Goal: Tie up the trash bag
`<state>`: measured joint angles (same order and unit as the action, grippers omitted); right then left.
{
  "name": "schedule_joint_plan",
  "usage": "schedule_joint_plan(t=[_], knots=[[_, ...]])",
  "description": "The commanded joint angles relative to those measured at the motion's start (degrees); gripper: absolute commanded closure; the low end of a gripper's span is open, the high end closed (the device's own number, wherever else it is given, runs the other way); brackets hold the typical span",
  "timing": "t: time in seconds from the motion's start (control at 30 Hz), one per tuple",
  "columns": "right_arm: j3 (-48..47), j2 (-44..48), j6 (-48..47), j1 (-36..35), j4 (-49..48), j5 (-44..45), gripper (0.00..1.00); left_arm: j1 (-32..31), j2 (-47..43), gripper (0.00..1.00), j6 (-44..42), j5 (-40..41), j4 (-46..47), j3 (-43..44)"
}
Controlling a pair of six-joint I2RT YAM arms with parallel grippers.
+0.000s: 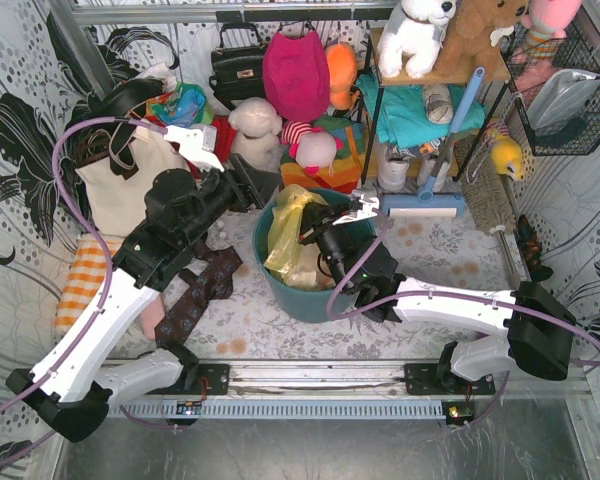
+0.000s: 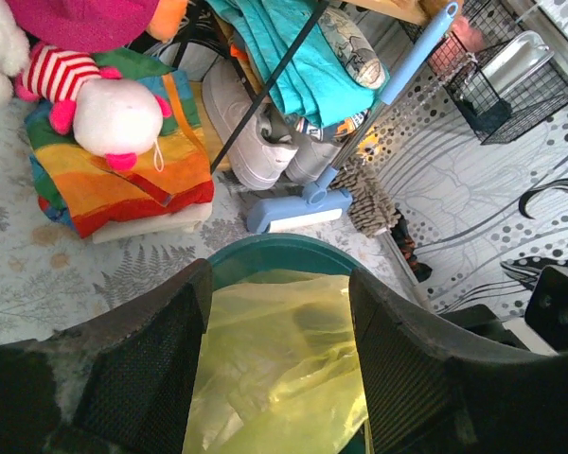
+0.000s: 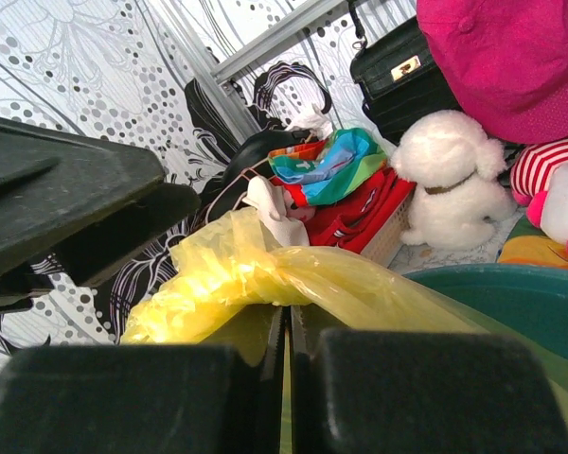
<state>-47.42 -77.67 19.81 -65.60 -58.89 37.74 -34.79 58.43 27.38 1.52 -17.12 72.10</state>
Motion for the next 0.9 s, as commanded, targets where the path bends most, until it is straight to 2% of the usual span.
schedule_joint_plan(t=[0.0,0.37,0.47,0.57,0.67,0.73,0.87], knots=[[-0.03,1.5,-0.94,-0.08,-1.2,-0.82,1.0,4.05,0.53,0.33,5.69,-11.18,4.63,-1.87],[0.23,1.9,-1.06,-0.05,-1.26,-0.73,1.0,8.01,3.15,0.35,14.6,-29.96,17.55,-10.37],[0.33,2.05,-1.14,-0.06,-1.37,-0.58,1.0,9.09,2.25,0.44,16.94,-32.78,21.42,-13.17],[0.46,1.87,-1.18,-0.13,-1.74,-0.24,1.0,10.24,0.98,0.59,19.76,-36.0,26.03,-15.87],[0.54,1.58,-1.26,-0.12,-2.37,0.18,1.0,10.48,0.17,0.87,21.1,-38.22,28.14,-16.67],[0.64,1.32,-1.42,-0.07,-2.89,0.44,1.0,10.48,-0.45,0.99,20.88,-38.89,27.06,-16.64],[0.28,0.65,-2.19,-0.13,-3.88,0.7,1.0,10.44,-2.33,1.0,20.17,-39.08,25.27,-16.97]])
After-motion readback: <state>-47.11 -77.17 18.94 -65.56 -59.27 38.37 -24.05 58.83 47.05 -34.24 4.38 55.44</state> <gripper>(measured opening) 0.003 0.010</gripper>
